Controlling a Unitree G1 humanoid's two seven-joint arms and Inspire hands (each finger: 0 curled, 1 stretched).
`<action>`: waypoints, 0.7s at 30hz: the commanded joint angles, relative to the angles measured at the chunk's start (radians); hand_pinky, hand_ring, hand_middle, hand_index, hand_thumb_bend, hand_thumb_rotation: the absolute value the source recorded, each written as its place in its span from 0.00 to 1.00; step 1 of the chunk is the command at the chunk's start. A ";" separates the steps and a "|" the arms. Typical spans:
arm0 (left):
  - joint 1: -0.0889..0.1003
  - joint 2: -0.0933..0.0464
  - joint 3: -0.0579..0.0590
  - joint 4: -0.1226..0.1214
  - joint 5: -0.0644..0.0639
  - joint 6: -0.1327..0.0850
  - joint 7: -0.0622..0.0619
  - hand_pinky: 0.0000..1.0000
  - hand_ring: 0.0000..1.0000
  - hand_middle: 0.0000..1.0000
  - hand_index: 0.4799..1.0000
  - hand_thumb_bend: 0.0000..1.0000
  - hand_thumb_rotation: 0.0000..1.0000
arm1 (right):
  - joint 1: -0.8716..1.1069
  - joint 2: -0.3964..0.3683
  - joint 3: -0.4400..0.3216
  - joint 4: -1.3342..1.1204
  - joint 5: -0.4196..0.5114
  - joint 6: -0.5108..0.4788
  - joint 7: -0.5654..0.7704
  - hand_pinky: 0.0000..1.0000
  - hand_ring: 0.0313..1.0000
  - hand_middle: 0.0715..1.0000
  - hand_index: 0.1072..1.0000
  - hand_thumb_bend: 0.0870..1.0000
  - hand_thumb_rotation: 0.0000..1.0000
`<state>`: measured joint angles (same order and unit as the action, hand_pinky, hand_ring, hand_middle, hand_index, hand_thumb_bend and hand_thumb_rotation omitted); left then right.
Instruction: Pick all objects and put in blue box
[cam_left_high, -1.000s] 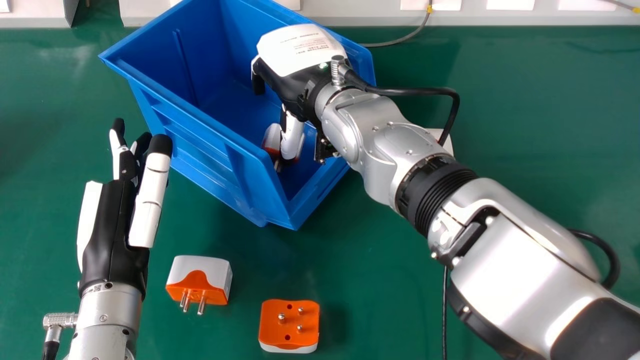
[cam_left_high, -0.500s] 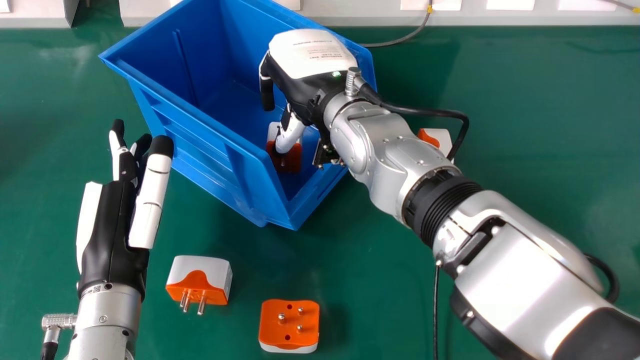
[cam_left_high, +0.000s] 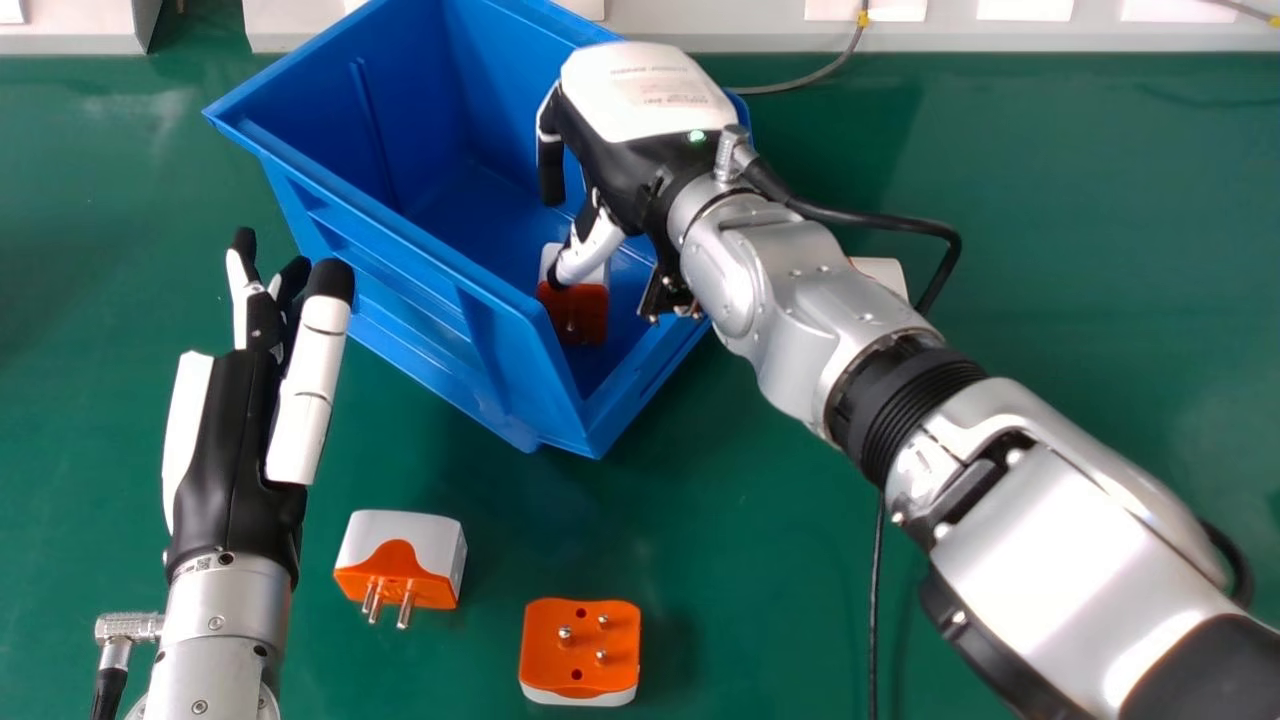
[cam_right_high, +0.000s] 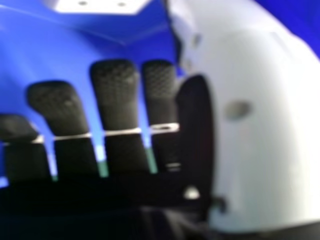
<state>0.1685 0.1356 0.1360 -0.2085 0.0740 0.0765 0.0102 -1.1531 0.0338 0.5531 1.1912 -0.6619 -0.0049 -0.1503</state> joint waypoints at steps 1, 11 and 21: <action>-0.018 0.006 0.002 0.000 0.006 -0.013 0.006 0.89 0.96 0.97 0.99 0.64 1.00 | 0.008 -0.033 -0.021 -0.061 0.010 -0.001 -0.020 0.18 0.23 0.26 0.41 0.46 0.15; -0.056 0.030 0.031 0.065 -0.019 -0.036 -0.018 0.89 0.96 0.97 1.00 0.66 1.00 | 0.256 -0.221 -0.059 -0.583 -0.025 0.041 0.047 0.42 0.50 0.52 0.43 0.45 0.16; -0.068 0.043 0.049 0.095 -0.038 -0.051 -0.028 0.89 0.96 0.97 1.00 0.66 1.00 | 0.563 -0.331 -0.177 -1.114 -0.031 0.119 0.116 0.46 0.55 0.58 0.43 0.45 0.16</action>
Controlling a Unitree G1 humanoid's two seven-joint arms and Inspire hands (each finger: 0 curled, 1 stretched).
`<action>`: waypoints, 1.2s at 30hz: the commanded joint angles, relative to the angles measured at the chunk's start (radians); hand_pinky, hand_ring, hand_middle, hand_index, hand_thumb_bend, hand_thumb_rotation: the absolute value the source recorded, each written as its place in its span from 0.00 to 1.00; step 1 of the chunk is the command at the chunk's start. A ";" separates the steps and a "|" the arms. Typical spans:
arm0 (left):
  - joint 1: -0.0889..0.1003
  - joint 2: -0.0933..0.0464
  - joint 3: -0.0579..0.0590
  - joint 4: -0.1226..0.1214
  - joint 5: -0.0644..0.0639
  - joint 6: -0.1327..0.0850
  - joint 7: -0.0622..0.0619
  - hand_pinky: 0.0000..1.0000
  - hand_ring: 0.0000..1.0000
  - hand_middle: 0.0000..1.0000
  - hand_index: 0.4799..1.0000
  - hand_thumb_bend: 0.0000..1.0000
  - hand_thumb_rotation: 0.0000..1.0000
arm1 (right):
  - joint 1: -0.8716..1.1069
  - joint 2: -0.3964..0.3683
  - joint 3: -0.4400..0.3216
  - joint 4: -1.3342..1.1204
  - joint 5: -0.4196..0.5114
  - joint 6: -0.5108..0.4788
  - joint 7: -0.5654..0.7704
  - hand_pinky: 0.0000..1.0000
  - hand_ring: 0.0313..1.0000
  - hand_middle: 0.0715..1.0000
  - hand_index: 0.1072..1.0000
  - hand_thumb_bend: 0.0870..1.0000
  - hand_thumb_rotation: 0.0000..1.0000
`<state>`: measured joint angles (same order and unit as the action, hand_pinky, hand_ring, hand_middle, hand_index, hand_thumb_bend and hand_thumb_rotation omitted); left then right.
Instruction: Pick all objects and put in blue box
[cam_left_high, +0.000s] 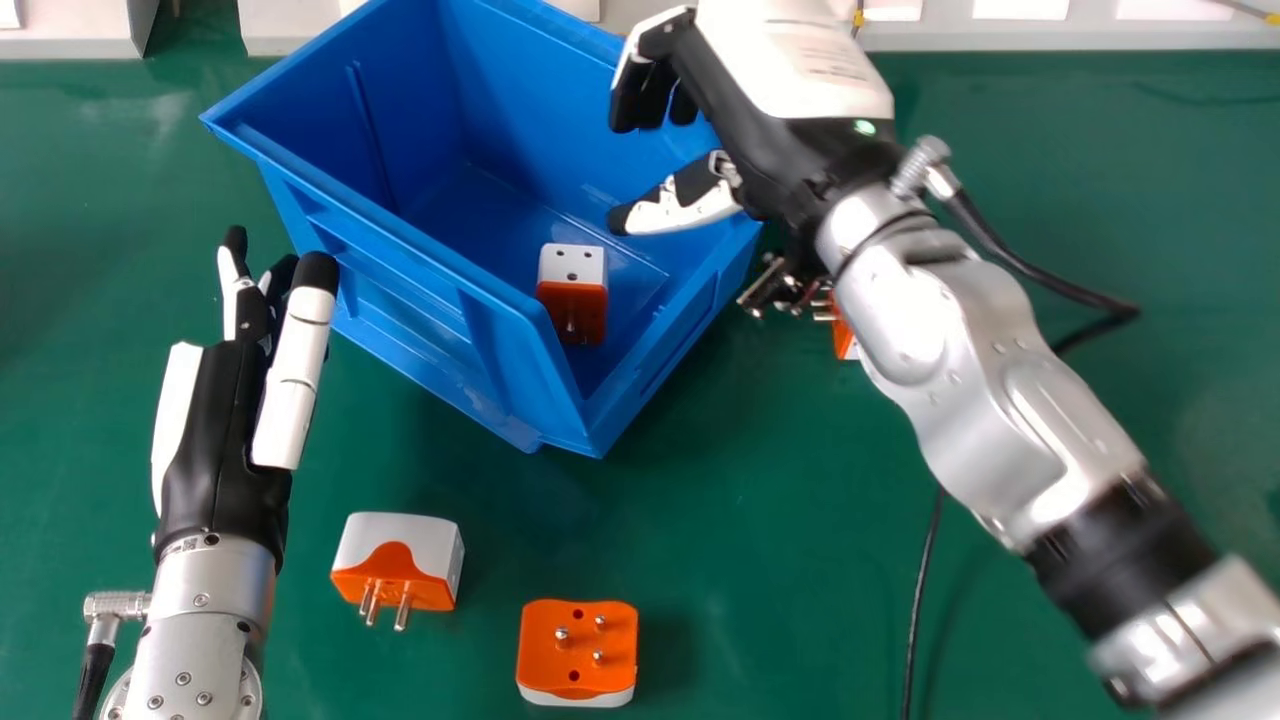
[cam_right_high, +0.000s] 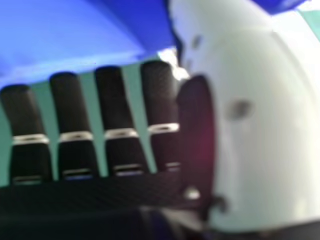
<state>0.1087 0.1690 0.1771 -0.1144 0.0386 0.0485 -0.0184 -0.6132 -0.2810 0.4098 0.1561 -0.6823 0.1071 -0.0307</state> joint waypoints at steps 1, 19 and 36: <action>-0.009 0.011 0.009 0.001 -0.003 -0.023 0.001 0.89 0.96 0.97 1.00 0.66 1.00 | 0.059 -0.025 -0.048 -0.124 -0.012 0.006 -0.006 0.48 0.57 0.60 0.48 0.44 0.20; -0.014 0.032 0.029 0.014 -0.013 -0.037 -0.018 0.90 0.97 0.98 1.00 0.66 1.00 | 0.430 -0.188 -0.297 -0.473 0.008 0.013 0.111 0.64 0.77 0.77 0.76 0.52 0.39; -0.020 0.038 0.042 0.019 -0.036 -0.025 -0.031 0.91 0.98 0.98 1.00 0.64 1.00 | 0.308 -0.277 -0.265 -0.224 -0.065 0.036 0.211 0.80 0.91 0.93 0.90 0.63 0.42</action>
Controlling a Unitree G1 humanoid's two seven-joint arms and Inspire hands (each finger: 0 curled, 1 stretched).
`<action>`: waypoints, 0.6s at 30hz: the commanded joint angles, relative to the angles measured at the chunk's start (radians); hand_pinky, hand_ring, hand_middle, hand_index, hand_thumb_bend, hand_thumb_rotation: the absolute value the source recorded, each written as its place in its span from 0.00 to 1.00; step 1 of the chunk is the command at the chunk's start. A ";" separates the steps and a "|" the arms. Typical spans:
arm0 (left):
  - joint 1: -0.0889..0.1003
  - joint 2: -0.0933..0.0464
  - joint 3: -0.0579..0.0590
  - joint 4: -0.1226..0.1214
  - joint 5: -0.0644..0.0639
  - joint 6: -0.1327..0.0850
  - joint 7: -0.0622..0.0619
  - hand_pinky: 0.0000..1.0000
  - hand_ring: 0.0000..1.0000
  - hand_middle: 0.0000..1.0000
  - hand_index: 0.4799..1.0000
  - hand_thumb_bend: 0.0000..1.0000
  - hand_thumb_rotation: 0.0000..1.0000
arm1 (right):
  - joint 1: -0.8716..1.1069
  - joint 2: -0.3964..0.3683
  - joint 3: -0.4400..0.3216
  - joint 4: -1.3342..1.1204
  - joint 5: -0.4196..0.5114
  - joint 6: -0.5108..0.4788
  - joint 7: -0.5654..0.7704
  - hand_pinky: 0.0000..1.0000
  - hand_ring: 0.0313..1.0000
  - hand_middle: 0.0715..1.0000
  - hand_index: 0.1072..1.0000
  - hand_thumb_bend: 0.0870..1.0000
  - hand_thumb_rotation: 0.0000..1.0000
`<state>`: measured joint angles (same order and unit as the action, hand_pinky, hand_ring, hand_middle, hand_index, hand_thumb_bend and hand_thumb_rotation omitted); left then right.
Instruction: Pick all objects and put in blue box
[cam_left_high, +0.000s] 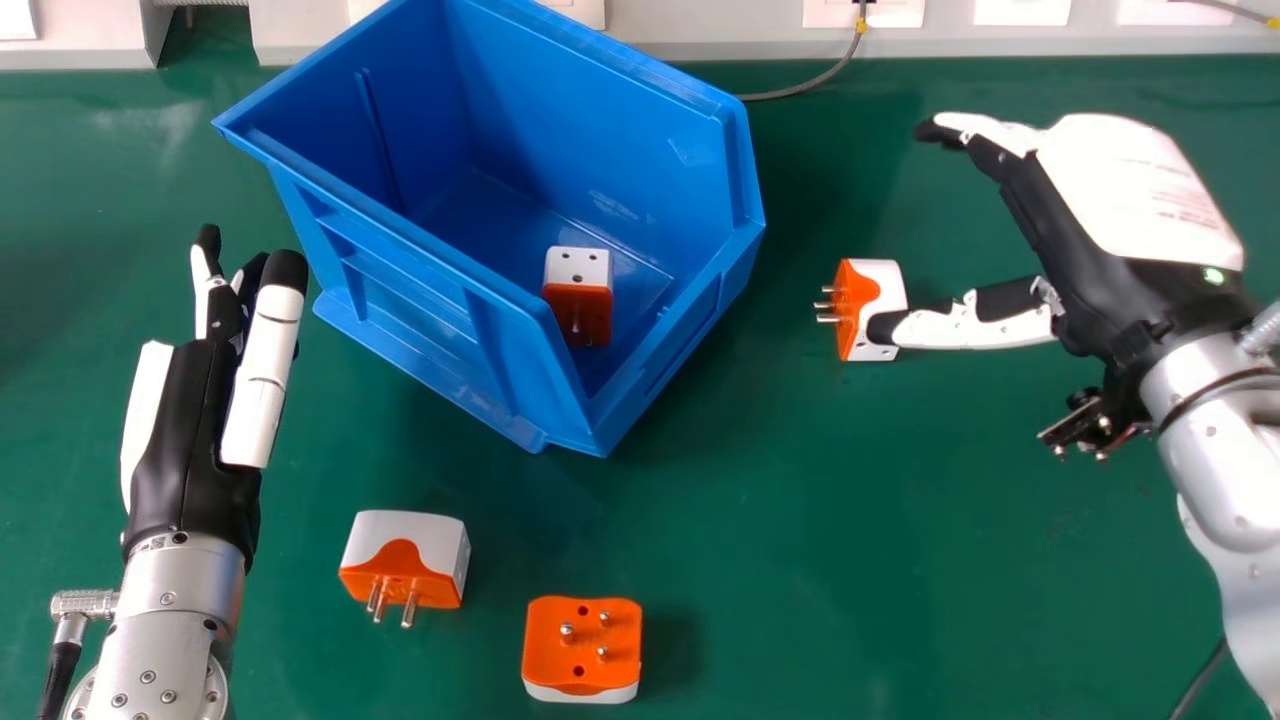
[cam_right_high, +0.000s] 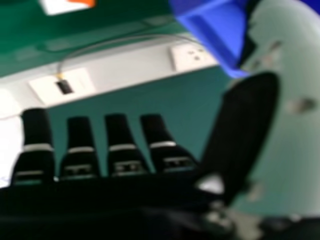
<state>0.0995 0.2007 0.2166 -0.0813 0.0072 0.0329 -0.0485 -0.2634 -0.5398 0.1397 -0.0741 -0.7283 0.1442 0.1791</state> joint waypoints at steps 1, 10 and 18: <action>-0.009 0.006 0.002 -0.017 -0.004 -0.008 0.000 0.91 0.98 0.98 1.00 0.64 1.00 | -0.048 -0.018 0.010 0.016 -0.022 -0.001 0.003 0.81 0.92 0.93 0.90 0.64 0.42; -0.003 0.005 0.001 -0.037 -0.011 0.005 0.000 0.91 0.98 0.98 0.99 0.63 1.00 | -0.175 -0.018 0.100 0.219 -0.054 -0.015 0.027 0.84 0.93 0.95 0.91 0.66 0.40; -0.002 0.007 0.000 -0.046 -0.012 0.013 -0.004 0.92 0.98 0.98 0.99 0.63 1.00 | -0.314 -0.028 0.194 0.407 -0.094 -0.063 0.050 0.84 0.93 0.94 0.91 0.66 0.40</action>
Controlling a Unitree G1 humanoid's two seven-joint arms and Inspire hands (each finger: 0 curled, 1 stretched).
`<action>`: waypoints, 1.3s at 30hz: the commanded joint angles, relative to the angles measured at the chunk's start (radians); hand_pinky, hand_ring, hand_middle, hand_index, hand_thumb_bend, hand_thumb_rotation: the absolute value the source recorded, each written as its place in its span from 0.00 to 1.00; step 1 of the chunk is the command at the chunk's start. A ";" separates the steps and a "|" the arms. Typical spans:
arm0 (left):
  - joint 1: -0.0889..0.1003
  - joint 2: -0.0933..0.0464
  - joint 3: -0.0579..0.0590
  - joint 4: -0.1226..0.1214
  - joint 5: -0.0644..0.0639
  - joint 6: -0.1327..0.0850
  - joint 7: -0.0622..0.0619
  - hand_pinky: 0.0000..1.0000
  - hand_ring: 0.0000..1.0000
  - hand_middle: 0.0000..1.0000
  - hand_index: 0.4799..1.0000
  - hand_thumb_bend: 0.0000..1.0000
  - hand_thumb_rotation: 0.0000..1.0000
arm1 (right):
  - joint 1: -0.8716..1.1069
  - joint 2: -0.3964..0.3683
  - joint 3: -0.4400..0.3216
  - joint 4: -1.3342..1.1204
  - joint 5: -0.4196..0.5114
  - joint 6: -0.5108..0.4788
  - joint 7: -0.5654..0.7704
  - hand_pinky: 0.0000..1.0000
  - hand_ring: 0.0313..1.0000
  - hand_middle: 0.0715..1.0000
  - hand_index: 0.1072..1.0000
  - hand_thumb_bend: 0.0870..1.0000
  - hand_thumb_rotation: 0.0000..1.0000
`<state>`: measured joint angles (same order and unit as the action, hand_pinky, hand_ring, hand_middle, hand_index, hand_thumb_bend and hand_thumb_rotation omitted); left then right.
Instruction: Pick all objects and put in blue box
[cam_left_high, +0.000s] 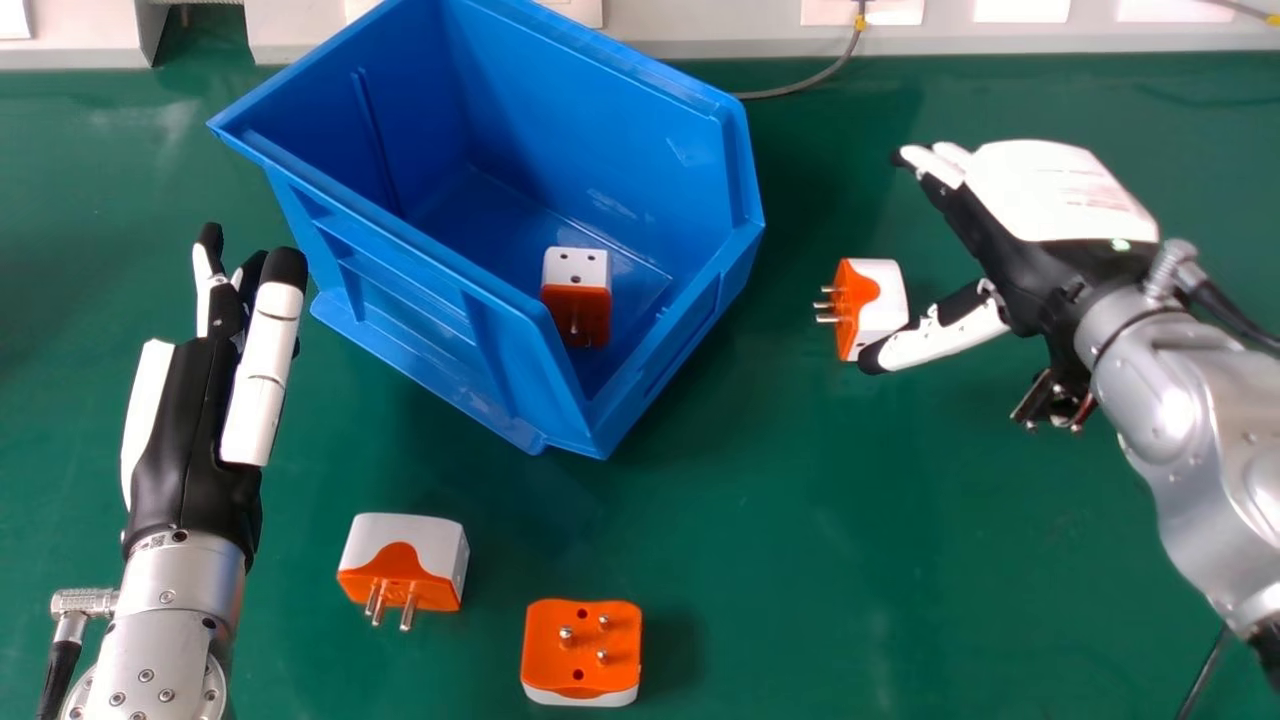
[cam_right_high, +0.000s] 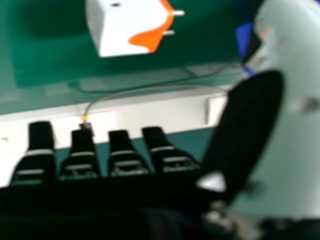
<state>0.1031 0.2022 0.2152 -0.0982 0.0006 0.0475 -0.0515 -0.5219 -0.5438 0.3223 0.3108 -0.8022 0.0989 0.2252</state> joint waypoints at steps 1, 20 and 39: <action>-0.006 0.005 0.002 -0.030 -0.006 -0.001 -0.001 0.92 0.98 0.98 1.00 0.63 1.00 | -0.076 -0.029 0.028 0.053 -0.028 -0.034 0.008 0.84 0.93 0.94 0.91 0.66 0.39; 0.024 0.002 0.010 -0.075 -0.019 0.015 -0.009 0.92 0.98 0.99 1.00 0.62 1.00 | -0.281 -0.017 0.183 0.384 -0.114 -0.179 -0.031 0.85 0.93 0.93 0.89 0.63 0.40; 0.045 0.004 0.016 -0.128 -0.025 0.059 -0.010 0.92 0.98 0.99 1.00 0.63 1.00 | -0.345 0.029 0.234 0.500 -0.114 -0.176 -0.039 0.85 0.91 0.90 0.85 0.59 0.39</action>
<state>0.1511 0.2024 0.2225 -0.2030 -0.0172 0.1057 -0.0613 -0.8197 -0.5147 0.5561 0.8098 -0.9166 -0.0887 0.1933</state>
